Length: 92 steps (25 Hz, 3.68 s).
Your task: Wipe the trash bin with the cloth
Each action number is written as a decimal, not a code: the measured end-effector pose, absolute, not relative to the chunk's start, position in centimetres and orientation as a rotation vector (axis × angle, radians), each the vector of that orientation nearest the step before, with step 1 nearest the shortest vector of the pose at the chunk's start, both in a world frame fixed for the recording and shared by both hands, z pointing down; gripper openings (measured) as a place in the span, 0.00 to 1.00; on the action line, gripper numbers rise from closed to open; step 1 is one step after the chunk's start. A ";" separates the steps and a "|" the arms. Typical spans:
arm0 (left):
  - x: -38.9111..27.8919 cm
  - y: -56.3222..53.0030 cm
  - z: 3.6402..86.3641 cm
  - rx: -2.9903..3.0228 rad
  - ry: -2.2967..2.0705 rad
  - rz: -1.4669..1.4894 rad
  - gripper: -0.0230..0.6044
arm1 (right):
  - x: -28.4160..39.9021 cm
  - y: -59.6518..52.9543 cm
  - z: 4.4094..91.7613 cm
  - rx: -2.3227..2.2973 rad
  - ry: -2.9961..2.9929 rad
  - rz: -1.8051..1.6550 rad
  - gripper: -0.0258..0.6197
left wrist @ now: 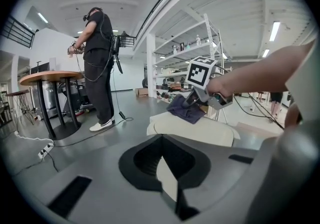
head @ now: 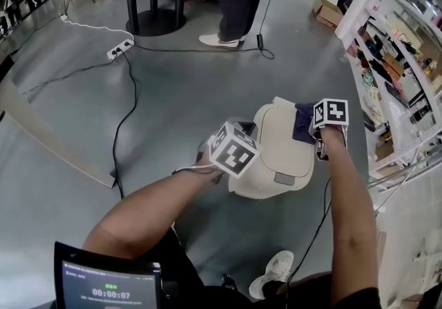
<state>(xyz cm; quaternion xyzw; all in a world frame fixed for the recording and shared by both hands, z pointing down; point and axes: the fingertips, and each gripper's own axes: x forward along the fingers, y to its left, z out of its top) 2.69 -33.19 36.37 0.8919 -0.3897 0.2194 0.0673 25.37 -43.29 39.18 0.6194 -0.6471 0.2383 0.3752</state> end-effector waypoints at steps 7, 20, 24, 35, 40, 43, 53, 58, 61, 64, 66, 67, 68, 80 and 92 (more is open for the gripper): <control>0.8 -32.8 36.5 2.645 -1.205 0.647 0.03 | 17.6 -40.7 37.8 1.513 -1.859 0.817 0.17; -2.7 -30.5 36.0 2.662 -1.244 0.657 0.03 | 9.1 -37.7 40.4 1.425 -1.859 0.861 0.17; -2.7 -30.6 35.7 2.665 -1.248 0.639 0.03 | 9.7 -37.7 41.0 1.448 -1.802 0.818 0.17; -0.1 -31.0 34.5 2.674 -1.208 0.568 0.03 | 15.9 -37.2 40.9 1.552 -1.717 0.800 0.17; 1.4 -30.6 34.8 2.692 -1.181 0.599 0.03 | 19.6 -36.3 41.1 1.590 -1.680 0.810 0.17; 2.4 -30.4 35.3 2.710 -1.165 0.629 0.03 | 22.1 -35.6 41.3 1.625 -1.666 0.813 0.17; 5.2 -30.0 35.8 2.733 -1.109 0.677 0.03 | 27.4 -32.7 41.7 1.689 -1.613 0.826 0.17; 5.3 -30.2 35.6 2.706 -1.103 0.652 0.03 | 24.8 -31.8 39.1 1.665 -1.721 0.800 0.17; 5.6 -29.9 35.1 2.703 -1.097 0.625 0.03 | 21.3 -31.3 37.3 1.604 -1.832 0.811 0.17; 4.9 -29.8 34.6 2.696 -1.119 0.613 0.03 | 17.0 -30.9 36.3 1.529 -1.924 0.824 0.17; 4.1 -29.7 34.6 2.689 -1.132 0.614 0.03 | 14.6 -30.7 36.3 1.498 -1.964 0.849 0.17; 3.7 -29.5 34.7 2.689 -1.137 0.624 0.03 | 13.5 -30.5 36.5 1.486 -1.978 0.864 0.17; 3.2 -29.4 34.9 2.690 -1.141 0.639 0.03 | 12.4 -30.3 36.9 1.474 -1.987 0.881 0.17; -0.5 -28.2 36.4 2.623 -1.197 0.690 0.03 | 9.3 -28.8 41.2 1.422 -1.889 0.784 0.17; 3.0 -26.9 36.5 2.644 -1.100 0.702 0.03 | 14.3 -28.0 40.9 1.499 -1.844 0.793 0.17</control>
